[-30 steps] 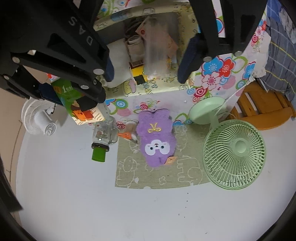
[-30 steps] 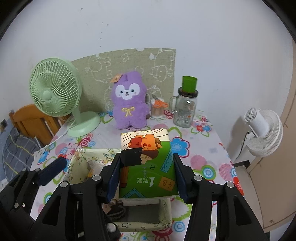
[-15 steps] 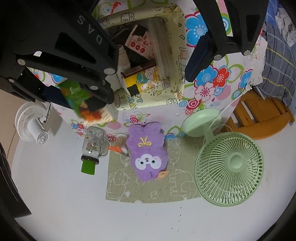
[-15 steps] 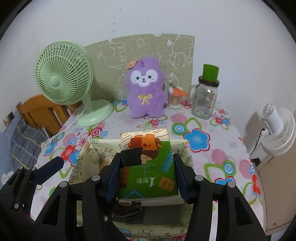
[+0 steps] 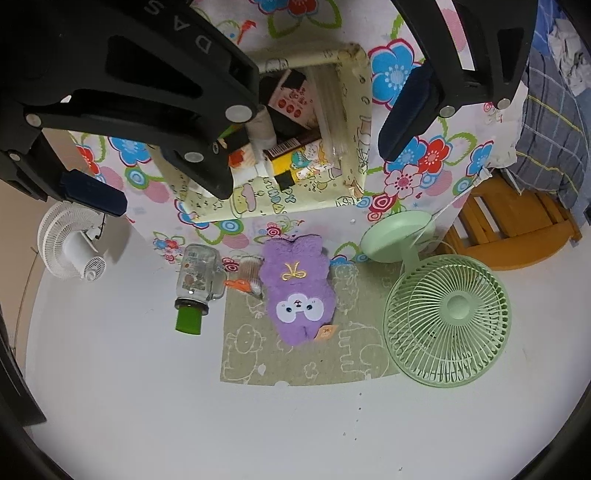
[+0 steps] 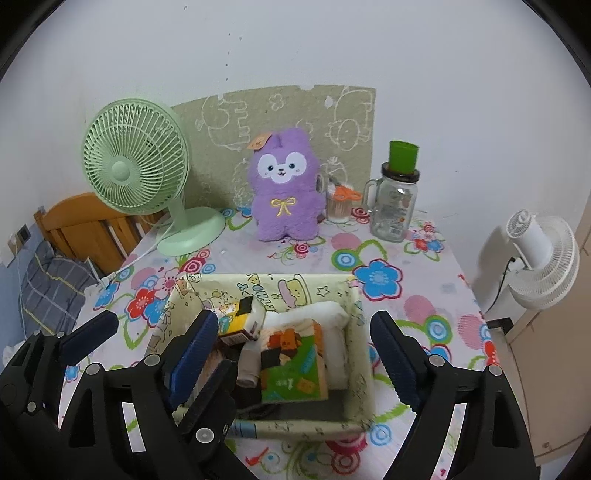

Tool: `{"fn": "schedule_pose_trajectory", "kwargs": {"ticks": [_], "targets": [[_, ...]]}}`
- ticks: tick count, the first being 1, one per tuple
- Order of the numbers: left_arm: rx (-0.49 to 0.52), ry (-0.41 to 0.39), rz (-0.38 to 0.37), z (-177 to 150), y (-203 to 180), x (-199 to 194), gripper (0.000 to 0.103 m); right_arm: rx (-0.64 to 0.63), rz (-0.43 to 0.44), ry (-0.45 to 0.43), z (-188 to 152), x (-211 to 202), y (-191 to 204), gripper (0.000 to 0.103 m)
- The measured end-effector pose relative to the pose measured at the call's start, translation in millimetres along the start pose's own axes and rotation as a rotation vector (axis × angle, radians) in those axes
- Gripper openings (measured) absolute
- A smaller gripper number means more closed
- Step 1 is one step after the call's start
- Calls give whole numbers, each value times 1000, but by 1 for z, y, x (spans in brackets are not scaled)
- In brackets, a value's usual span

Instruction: Organize soft objects

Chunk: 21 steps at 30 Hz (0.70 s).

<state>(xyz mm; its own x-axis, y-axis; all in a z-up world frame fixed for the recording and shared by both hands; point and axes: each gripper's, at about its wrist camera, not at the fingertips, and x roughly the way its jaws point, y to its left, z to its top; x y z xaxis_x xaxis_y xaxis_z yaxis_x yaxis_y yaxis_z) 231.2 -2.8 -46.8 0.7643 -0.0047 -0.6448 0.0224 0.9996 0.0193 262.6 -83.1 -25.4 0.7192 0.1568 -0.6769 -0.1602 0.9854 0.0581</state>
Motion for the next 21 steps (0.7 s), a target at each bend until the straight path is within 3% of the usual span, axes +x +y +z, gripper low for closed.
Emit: {"fn": "schedule_pose_trajectory", "kwargs": {"ticks": [21], "targets": [[-2,-51,-4,-21,-14,-72,103,-10,-58,-93,-27,-89,-1,99]]}}
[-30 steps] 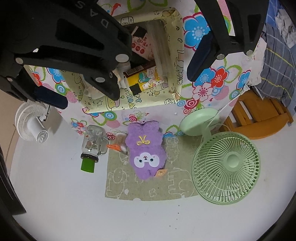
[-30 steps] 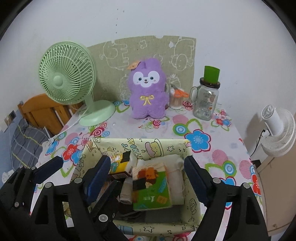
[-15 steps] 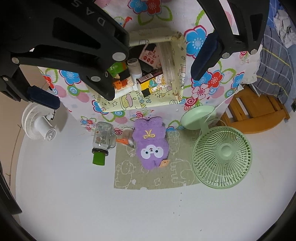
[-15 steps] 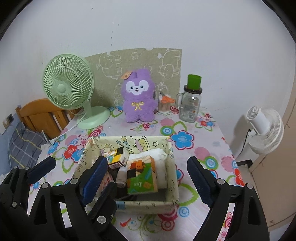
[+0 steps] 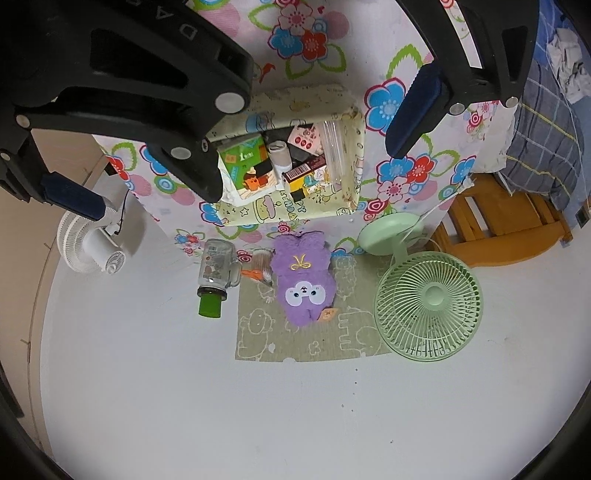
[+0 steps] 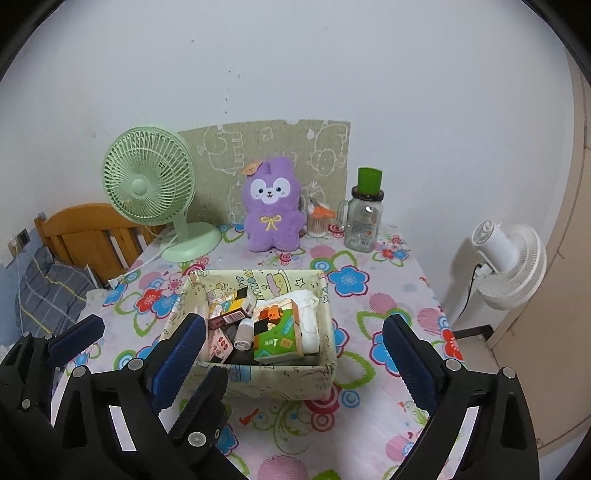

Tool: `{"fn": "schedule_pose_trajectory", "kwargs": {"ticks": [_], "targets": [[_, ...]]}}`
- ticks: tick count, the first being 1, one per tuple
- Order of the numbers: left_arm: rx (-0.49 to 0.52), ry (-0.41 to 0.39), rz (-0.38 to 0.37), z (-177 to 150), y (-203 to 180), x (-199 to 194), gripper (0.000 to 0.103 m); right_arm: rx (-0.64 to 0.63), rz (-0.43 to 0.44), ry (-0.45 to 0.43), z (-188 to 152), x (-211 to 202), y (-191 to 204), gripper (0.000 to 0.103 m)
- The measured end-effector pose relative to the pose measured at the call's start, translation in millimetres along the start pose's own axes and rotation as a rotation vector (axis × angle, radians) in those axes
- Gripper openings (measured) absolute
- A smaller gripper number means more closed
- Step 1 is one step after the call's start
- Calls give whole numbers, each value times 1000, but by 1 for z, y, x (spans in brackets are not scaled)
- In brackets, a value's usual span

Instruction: Organize soft objects

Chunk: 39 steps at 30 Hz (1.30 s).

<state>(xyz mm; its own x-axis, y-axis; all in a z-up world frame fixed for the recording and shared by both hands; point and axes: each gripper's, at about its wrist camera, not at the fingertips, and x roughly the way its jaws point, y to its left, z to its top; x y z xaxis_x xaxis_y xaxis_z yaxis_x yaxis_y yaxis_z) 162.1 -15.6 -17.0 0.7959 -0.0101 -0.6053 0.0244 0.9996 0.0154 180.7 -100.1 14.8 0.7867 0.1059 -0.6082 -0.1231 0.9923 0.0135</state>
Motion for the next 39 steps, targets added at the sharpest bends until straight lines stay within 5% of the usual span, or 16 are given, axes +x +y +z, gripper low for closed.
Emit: {"fn": "schedule_pose_trajectory", "kwargs": {"ticks": [39], "targets": [[-18,-101,-7,-46,2,-112,103,43,-35,-103,-48,-121,-23,101]]}}
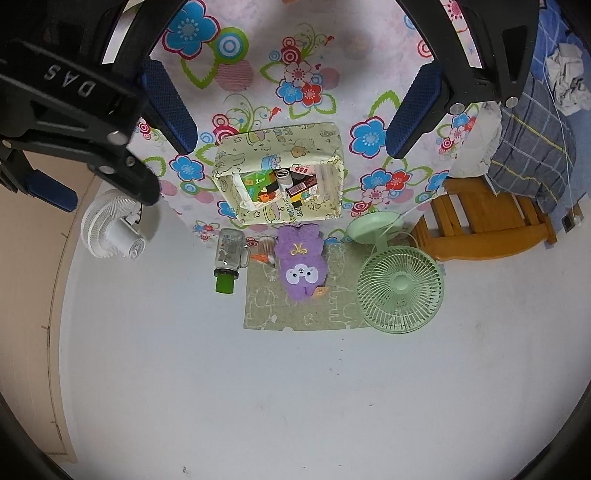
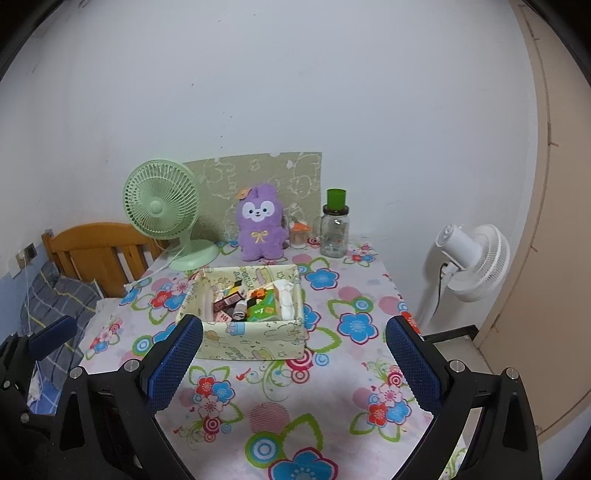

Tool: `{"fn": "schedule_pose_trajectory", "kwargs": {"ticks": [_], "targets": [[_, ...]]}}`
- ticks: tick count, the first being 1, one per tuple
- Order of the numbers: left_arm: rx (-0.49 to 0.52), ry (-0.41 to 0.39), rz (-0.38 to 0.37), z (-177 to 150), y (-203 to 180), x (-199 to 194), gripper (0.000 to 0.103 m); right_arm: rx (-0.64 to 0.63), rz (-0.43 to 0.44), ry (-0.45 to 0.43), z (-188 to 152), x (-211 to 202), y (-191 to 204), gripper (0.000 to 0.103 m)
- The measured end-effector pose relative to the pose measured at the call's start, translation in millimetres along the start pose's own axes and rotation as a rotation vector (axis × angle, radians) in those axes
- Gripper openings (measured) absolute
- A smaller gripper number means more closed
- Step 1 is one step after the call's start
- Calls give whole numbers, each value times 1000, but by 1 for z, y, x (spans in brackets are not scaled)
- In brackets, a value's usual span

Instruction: Organize soft objects

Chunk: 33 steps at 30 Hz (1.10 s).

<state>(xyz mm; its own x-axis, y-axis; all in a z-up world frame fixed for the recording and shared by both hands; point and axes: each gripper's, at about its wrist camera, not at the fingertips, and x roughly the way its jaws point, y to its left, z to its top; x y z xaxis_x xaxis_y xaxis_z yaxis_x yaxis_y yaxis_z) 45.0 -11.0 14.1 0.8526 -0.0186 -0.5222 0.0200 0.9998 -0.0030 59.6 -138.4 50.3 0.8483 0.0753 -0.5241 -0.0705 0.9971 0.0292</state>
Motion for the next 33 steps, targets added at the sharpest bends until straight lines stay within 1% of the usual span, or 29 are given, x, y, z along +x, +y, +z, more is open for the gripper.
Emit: {"fn": "schedule_pose_trajectory", "kwargs": {"ticks": [7,11,18,22,25,29,33], "targets": [[-14,-14,24,-5,7,-11,103,25,-11,-11,-3,-12,-12,101],[-8,-31,73,-6,9,-16,103,27,-10,-9,-6,-14,-15,101],[-8,-20,64,-12,12,-21,103,35,-10,-13,-13,-20,-19,101],[-19,-26,64,-13,15,-26,103,34,-20,-19,-15,-24,-22,101],[-19,-26,66,-15,15,-28,103,38,-12,-14,-19,-27,-21,101],[-17,-38,63,-15,17,-31,103,18,-18,-16,-23,-31,-18,101],[-28,-54,68,-14,19,-38,103,11,-20,-45,-23,-39,-16,101]]}}
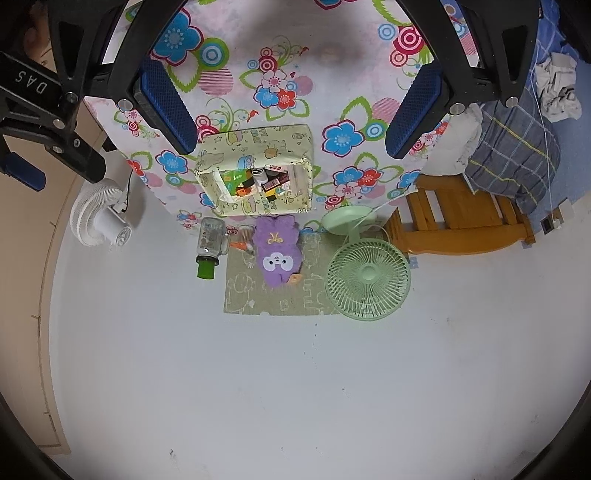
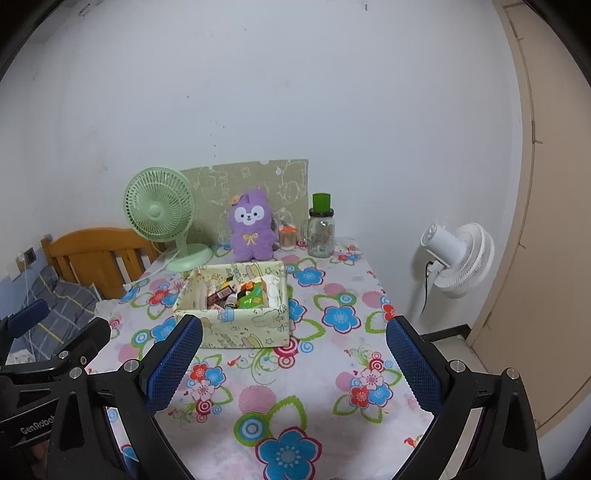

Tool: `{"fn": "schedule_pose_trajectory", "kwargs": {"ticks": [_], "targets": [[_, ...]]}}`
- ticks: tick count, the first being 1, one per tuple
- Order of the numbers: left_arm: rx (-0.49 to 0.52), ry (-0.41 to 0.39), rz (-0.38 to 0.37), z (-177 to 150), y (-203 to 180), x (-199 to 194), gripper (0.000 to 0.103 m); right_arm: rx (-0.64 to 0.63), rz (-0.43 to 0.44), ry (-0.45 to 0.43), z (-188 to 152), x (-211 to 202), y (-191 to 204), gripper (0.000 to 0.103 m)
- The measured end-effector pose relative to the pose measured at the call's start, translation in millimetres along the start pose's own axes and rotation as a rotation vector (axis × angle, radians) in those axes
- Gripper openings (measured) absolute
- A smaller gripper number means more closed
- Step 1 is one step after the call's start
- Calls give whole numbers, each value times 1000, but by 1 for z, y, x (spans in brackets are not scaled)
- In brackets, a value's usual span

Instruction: Organize soft objects

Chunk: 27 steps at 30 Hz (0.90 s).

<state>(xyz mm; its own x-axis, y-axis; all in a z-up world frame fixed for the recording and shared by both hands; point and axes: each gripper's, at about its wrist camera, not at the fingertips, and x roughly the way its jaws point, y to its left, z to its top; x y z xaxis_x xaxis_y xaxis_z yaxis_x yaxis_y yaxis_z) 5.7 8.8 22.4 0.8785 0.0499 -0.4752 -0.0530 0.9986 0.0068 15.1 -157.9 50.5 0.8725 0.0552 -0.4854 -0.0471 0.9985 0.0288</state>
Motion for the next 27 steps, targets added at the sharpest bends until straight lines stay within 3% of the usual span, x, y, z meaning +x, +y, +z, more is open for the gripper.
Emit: {"fn": "schedule_pose_trajectory", "kwargs": {"ticks": [27], "targets": [[1,-27,-12,0,0,-17,103,-6,-2,-8,-2,-6,5,101]]}}
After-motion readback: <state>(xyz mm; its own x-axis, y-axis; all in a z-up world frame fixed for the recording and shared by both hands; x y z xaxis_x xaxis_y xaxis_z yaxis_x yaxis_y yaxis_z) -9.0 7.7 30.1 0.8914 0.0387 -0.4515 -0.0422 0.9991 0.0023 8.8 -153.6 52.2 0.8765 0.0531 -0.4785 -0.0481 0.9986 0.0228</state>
